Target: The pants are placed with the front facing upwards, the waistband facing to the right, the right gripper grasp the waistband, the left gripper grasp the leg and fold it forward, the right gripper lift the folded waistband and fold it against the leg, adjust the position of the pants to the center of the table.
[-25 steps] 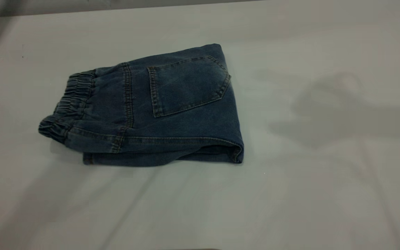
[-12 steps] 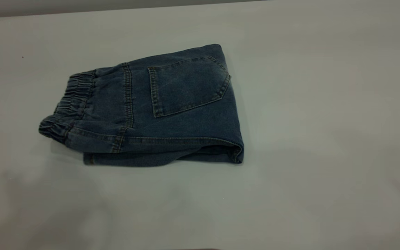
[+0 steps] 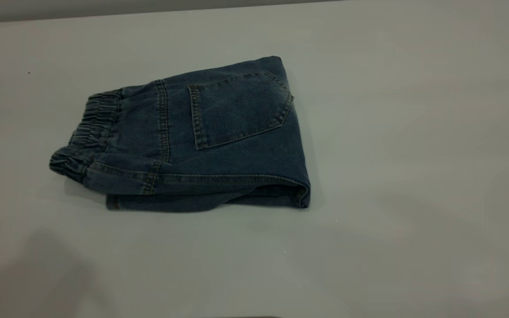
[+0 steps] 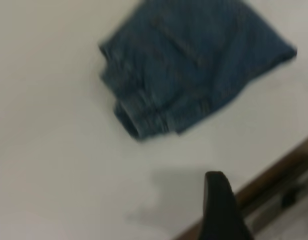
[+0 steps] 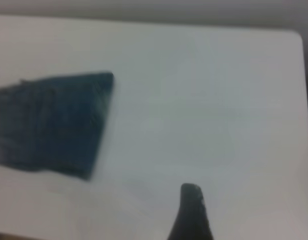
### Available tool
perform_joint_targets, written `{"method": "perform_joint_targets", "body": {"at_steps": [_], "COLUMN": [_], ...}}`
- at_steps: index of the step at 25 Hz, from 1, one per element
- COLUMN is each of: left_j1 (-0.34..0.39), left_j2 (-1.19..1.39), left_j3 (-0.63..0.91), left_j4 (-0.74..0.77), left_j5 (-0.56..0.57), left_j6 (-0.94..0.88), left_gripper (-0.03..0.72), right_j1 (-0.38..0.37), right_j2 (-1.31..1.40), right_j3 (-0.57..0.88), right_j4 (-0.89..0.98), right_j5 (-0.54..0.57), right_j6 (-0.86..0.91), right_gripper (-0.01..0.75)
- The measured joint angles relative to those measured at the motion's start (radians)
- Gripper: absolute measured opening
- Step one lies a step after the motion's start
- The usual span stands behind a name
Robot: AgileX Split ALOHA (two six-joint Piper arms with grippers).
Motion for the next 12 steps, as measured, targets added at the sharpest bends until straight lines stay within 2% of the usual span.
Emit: {"method": "perform_joint_targets", "body": {"at_steps": [4, 8, 12], "left_j1": [0.0, 0.0, 0.0], "left_j2": [-0.058, -0.127, -0.206], "left_j3": [0.174, 0.334, 0.465], "left_j4": [0.0, 0.0, 0.004], "left_j5": [0.0, -0.012, -0.046], "left_j6": [-0.036, -0.05, -0.052], "left_gripper": [0.401, 0.401, 0.401], "right_j1": [0.0, 0.0, 0.0], "right_j2": [-0.104, -0.158, -0.167], "right_j3": [0.18, 0.352, 0.471], "right_j4": [-0.01, -0.016, -0.019], "right_j5": [-0.004, -0.061, -0.086], "right_j6": [0.015, 0.03, 0.037], "right_gripper": [0.48, 0.48, 0.48]}}
